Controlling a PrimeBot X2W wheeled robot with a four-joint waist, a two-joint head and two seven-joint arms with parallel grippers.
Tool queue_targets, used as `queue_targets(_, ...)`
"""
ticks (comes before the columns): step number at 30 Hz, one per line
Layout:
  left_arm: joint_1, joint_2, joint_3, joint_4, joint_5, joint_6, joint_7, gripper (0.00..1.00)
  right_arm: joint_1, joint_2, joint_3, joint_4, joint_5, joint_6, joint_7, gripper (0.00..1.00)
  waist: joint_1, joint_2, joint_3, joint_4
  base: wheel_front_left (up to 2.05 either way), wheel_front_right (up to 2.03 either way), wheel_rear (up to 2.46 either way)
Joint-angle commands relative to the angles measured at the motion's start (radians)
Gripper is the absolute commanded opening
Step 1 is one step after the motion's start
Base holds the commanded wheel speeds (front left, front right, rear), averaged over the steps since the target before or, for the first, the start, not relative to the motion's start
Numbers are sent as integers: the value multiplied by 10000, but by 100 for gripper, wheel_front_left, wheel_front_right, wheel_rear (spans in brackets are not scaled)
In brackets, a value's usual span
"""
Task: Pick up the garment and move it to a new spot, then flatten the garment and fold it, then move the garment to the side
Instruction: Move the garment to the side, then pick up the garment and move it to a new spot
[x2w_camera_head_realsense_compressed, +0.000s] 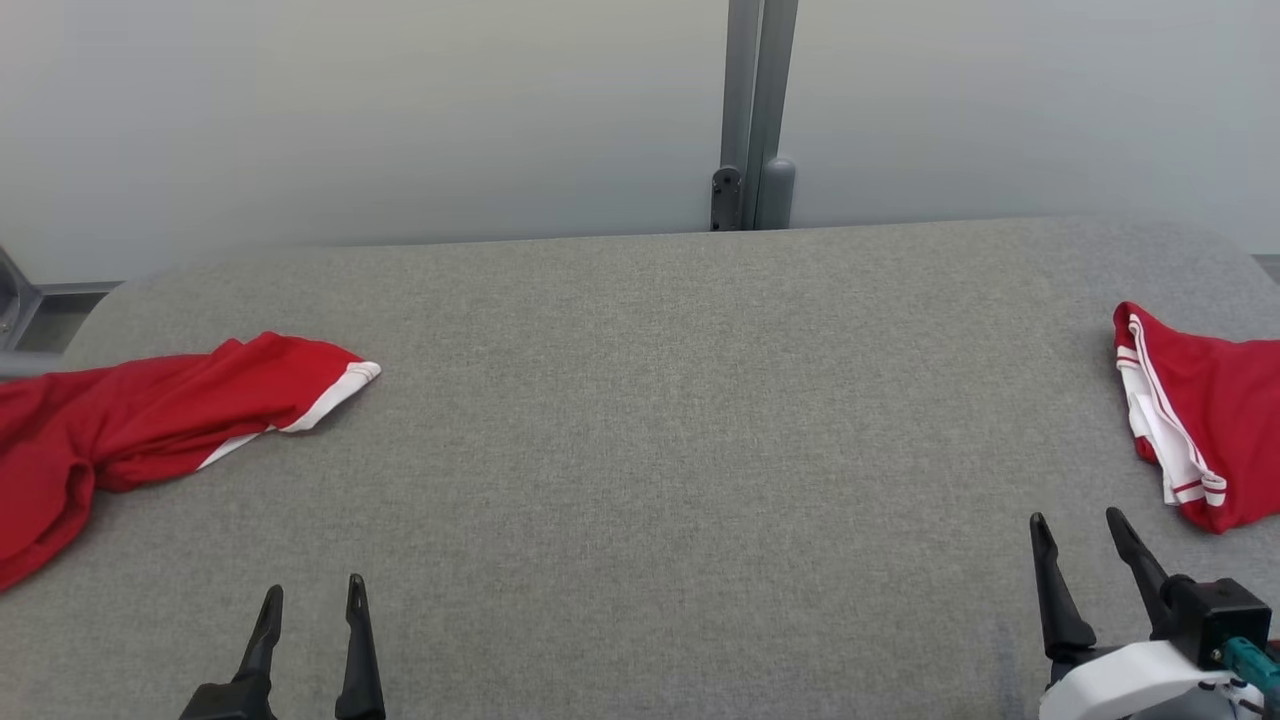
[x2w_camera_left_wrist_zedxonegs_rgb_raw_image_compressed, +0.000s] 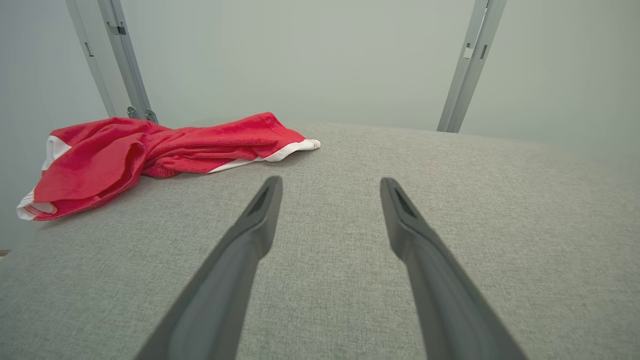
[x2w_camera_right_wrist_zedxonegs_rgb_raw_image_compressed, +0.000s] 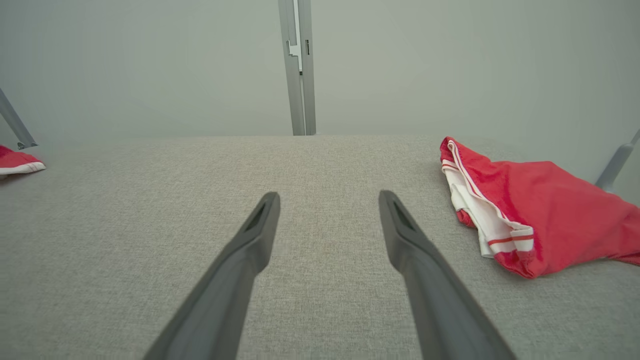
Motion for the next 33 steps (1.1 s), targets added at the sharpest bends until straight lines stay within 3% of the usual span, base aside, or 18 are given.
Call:
queue_targets(1,140,31,50,88,81,-91,3,100,200,61,-58,-112,-176,-13,-26,100,1,0,-136,-35,0,0,0)
queue_targets(8,55,33,133,320,151,-296,3,100,544,532,-196,-160,-380,-13,-26,100,1,0,-190,-117,0,0,0)
queue_targets(21,-75,33,68,396,249,-416,3,100,578,711,-178,-150,-425,-14,-27,100,1,0,-181,153,0,0,0)
queue_targets(26,-130,33,82,393,340,-447,3,100,667,742,-185,-180,-345,-14,-27,100,1,0,-224,811,0,0,0)
queue_targets(33,7,33,300,394,475,-506,3,100,712,830,-18,-107,-252,-14,-27,100,1,0,-356,2530,0,0,0)
